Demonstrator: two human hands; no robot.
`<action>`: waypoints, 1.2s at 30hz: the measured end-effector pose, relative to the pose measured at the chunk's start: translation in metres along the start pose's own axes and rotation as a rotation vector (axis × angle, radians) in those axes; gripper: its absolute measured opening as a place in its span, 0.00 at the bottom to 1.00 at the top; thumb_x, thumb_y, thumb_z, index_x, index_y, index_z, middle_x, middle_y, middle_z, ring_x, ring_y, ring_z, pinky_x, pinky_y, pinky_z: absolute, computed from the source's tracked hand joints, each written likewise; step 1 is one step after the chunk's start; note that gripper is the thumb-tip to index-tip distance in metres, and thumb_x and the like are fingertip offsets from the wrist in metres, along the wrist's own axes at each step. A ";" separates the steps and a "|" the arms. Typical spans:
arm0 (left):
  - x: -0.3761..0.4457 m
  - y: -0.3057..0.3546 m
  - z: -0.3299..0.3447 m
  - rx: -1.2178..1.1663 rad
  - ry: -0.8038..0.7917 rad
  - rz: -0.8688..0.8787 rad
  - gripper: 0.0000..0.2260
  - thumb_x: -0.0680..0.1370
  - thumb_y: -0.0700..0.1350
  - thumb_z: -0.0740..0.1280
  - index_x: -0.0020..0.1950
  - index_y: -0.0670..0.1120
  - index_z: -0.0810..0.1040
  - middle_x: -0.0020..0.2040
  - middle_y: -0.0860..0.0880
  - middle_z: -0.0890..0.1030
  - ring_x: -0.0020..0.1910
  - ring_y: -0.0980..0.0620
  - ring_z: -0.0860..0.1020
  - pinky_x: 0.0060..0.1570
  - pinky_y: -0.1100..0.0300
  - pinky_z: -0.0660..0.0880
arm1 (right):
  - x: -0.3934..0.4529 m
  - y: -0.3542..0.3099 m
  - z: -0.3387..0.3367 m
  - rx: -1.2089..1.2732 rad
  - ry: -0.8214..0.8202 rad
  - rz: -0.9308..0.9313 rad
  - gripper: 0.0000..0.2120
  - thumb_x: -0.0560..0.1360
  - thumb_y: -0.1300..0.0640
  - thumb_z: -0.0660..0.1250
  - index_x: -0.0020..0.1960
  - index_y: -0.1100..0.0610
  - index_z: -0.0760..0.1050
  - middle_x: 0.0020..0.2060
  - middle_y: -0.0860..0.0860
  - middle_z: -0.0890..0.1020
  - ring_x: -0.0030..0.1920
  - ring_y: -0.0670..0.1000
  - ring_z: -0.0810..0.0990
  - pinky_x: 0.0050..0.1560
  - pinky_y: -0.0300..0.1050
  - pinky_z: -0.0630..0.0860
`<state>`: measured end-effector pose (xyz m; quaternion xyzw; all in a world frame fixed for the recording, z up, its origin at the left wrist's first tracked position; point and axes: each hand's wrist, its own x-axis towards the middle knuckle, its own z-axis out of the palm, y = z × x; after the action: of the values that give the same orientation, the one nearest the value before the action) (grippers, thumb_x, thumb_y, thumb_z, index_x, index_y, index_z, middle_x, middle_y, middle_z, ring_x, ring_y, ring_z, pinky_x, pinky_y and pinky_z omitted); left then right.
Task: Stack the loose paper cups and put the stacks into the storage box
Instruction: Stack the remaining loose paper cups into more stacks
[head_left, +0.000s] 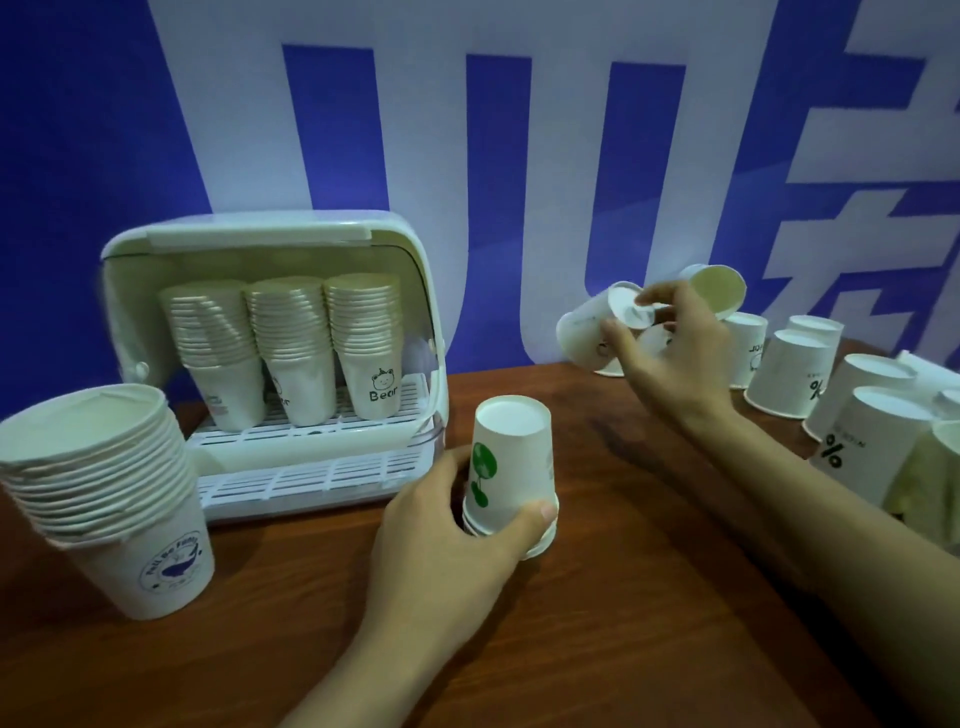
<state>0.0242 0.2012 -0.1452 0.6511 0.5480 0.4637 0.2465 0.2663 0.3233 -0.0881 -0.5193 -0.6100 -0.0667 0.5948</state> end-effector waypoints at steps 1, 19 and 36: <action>0.000 0.000 0.001 0.015 0.002 -0.008 0.37 0.60 0.74 0.71 0.66 0.61 0.79 0.59 0.64 0.83 0.59 0.62 0.80 0.58 0.59 0.78 | 0.008 -0.021 -0.005 0.083 -0.044 -0.002 0.16 0.73 0.48 0.74 0.56 0.53 0.75 0.48 0.45 0.80 0.47 0.48 0.80 0.50 0.46 0.80; 0.001 0.001 0.000 -0.076 0.041 -0.070 0.40 0.57 0.73 0.74 0.67 0.63 0.73 0.61 0.64 0.81 0.61 0.61 0.80 0.61 0.52 0.80 | 0.002 -0.134 -0.021 -0.060 -1.160 -0.134 0.18 0.65 0.46 0.82 0.49 0.45 0.77 0.46 0.42 0.83 0.45 0.46 0.83 0.47 0.47 0.82; 0.002 -0.006 0.007 -0.027 0.050 -0.033 0.28 0.63 0.73 0.72 0.59 0.64 0.78 0.55 0.66 0.83 0.57 0.61 0.82 0.58 0.53 0.81 | -0.027 0.017 0.039 -0.101 -0.293 0.375 0.20 0.74 0.60 0.68 0.66 0.55 0.72 0.65 0.56 0.74 0.57 0.56 0.79 0.61 0.51 0.74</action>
<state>0.0272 0.2064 -0.1526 0.6268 0.5585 0.4830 0.2489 0.2462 0.3430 -0.1300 -0.6567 -0.5786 0.0903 0.4753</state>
